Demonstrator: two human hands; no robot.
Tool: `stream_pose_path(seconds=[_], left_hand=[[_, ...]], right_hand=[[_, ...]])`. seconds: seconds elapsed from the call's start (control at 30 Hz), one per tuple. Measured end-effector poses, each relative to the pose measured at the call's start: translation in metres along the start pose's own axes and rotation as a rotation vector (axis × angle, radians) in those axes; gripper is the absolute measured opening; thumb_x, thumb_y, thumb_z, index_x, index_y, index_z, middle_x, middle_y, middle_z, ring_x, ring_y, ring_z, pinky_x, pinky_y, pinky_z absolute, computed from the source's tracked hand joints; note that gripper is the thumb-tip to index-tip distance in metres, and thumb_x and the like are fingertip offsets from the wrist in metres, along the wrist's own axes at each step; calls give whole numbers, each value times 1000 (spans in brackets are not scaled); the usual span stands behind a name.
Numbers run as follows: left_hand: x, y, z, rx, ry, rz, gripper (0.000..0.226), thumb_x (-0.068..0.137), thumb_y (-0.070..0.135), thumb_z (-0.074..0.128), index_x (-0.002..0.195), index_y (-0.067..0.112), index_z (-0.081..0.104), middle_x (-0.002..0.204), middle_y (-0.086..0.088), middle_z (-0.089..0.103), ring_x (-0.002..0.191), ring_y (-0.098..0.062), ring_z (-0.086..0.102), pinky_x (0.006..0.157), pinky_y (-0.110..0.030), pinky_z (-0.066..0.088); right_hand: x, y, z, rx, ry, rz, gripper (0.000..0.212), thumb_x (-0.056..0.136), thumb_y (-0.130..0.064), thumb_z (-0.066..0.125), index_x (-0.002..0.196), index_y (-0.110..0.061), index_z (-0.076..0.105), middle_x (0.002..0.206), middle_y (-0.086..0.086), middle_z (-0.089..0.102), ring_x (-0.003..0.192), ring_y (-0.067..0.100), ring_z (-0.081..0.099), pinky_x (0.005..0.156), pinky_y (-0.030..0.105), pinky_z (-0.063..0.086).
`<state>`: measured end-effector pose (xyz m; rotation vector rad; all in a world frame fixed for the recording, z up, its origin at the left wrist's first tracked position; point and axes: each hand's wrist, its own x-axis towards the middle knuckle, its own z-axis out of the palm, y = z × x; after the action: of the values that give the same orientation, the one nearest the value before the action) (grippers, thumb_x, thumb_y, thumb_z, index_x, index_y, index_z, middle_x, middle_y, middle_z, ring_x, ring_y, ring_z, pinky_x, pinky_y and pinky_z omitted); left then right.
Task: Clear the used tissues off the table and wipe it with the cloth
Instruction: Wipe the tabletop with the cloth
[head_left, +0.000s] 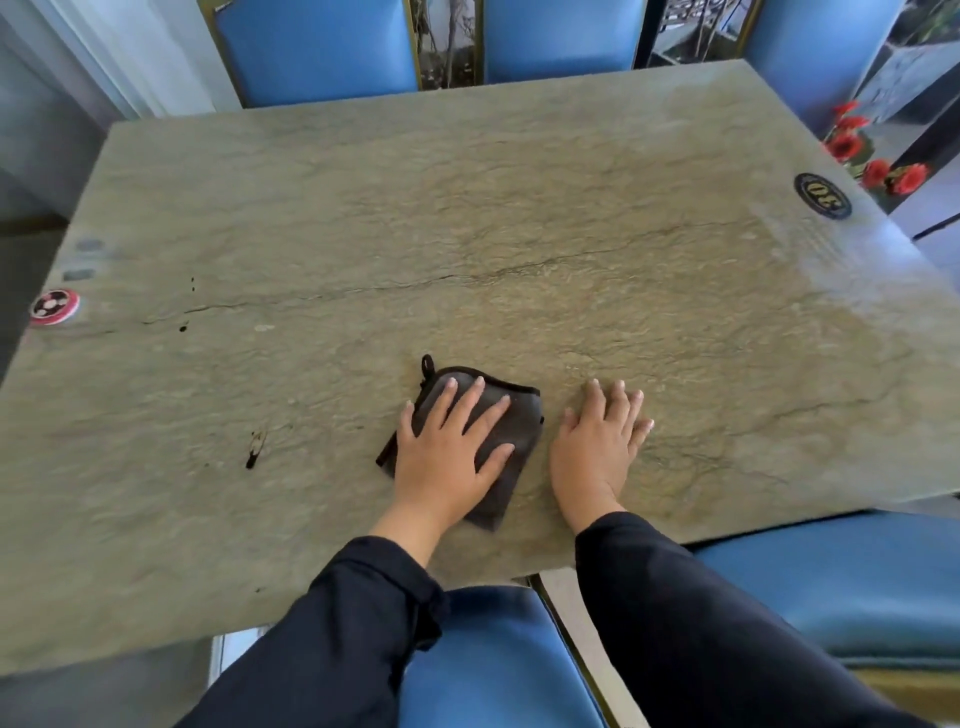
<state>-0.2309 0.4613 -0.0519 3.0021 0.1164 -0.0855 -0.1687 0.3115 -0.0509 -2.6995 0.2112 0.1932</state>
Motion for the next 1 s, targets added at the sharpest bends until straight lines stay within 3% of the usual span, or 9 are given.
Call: stream_pose_path(seconds=[0.1, 0.17, 0.23, 0.3, 0.4, 0.53, 0.7, 0.9, 1.0], left_hand=[[6, -17, -14, -90, 136, -99, 45, 97, 37, 30, 138, 29, 45, 146, 6, 45, 133, -13, 44, 109, -46, 27], [11, -36, -17, -118, 205, -190, 40, 95, 24, 39, 134, 23, 50, 144, 2, 47, 132, -17, 45, 111, -46, 27], [15, -56, -18, -111, 217, -259, 43, 93, 15, 44, 136, 15, 49, 148, -4, 41, 138, -22, 37, 114, -47, 25], [20, -75, -17, -96, 170, -323, 48, 96, 14, 39, 143, 9, 37, 156, -9, 26, 144, -25, 22, 118, -46, 17], [29, -97, -10, -114, 70, -431, 55, 101, 26, 27, 151, 9, 12, 161, -7, 1, 148, -22, -1, 120, -41, 1], [30, -109, 1, -107, 145, -442, 60, 98, 40, 17, 151, 12, 18, 160, -4, 9, 148, -20, 5, 120, -39, 4], [29, -109, 4, -111, 185, -451, 65, 92, 44, 10, 149, 15, 24, 159, 0, 17, 147, -17, 10, 120, -38, 6], [44, -116, -12, -113, 262, -457, 49, 90, 25, 26, 128, 10, 54, 139, -7, 50, 125, -27, 46, 107, -44, 35], [73, -124, -17, -95, 242, -408, 49, 95, 18, 29, 141, 9, 40, 151, -8, 34, 139, -26, 32, 116, -43, 24]], right_hand=[[-12, -21, -3, 80, 125, -109, 46, 94, -20, 45, 140, -18, 43, 150, 7, 33, 142, 28, 23, 117, 49, 9], [-28, -36, 3, 85, 191, -361, 38, 87, -17, 45, 121, -15, 60, 131, 8, 52, 123, 29, 46, 108, 49, 34], [-47, -49, 18, 67, 96, -572, 39, 82, -20, 41, 112, -13, 66, 117, 7, 60, 111, 27, 54, 96, 45, 47], [-59, -57, 37, -48, -57, -626, 47, 86, -28, 38, 123, -13, 63, 126, 9, 60, 120, 28, 54, 103, 45, 41], [-51, -66, 56, -184, -90, -592, 57, 92, -38, 29, 144, -17, 41, 150, 9, 38, 142, 26, 28, 113, 47, 13], [9, -89, 56, -222, -92, -501, 59, 99, -41, 17, 152, -23, 2, 160, 3, -6, 147, 23, -12, 116, 45, -13], [80, -147, 64, -264, -121, -502, 58, 100, -39, 16, 152, -21, -2, 160, 3, -11, 146, 24, -15, 117, 46, -11], [65, -144, 66, -297, -223, -1022, 63, 93, -47, 5, 153, -29, 6, 161, -6, -2, 148, 16, -8, 116, 38, -12], [93, -137, 63, -267, -159, -901, 58, 97, -46, 19, 152, -32, 8, 161, -7, 0, 148, 15, -7, 119, 40, -8]])
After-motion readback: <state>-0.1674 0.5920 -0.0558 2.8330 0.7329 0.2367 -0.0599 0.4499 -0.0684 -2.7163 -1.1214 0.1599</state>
